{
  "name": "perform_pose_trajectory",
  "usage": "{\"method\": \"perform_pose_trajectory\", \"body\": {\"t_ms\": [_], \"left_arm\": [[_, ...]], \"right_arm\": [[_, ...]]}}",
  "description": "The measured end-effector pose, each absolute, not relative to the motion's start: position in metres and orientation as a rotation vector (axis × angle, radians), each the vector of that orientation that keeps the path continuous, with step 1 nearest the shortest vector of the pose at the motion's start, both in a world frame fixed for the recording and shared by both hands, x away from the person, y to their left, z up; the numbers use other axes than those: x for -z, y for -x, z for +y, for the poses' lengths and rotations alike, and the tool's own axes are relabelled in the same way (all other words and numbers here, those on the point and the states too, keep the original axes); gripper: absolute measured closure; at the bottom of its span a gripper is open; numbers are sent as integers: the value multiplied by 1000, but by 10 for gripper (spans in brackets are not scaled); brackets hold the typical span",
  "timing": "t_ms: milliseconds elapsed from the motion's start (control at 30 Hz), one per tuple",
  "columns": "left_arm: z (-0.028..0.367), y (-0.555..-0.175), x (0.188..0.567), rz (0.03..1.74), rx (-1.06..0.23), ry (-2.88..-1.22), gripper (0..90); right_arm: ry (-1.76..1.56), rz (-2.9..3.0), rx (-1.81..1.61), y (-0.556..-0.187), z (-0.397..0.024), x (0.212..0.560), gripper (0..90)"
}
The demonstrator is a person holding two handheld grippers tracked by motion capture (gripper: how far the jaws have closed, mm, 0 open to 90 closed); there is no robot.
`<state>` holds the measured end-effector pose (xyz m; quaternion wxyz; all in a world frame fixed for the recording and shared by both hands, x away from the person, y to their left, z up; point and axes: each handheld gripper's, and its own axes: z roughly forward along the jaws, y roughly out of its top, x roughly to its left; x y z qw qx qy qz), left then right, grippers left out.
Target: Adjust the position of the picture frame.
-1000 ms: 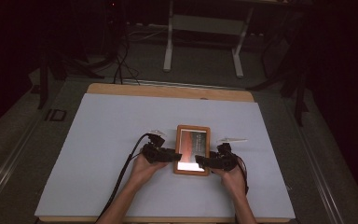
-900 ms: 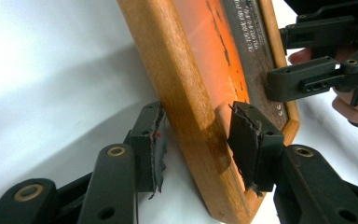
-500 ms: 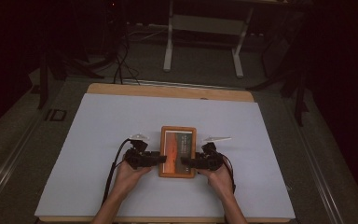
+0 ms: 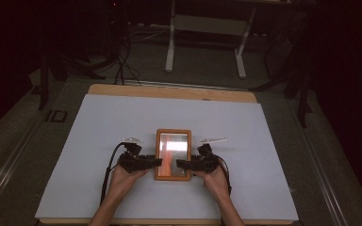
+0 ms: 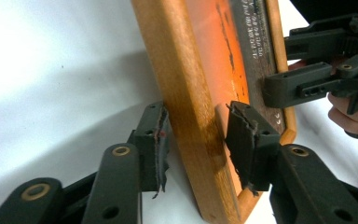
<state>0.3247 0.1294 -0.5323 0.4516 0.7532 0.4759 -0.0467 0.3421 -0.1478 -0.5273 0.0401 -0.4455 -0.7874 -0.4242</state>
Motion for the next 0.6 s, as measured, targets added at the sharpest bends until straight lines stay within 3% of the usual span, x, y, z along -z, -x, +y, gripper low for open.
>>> {"method": "perform_pose_trajectory", "body": {"t_ms": [133,600], "left_arm": [[132,-327,540,1228,176,-1818,546],[129,-337,539,1175,186,-1857,538]], "right_arm": [[1403,-2420,1266,-344,-148,531,384],[1417,-2436,1266,-339,-151,531,378]]}}
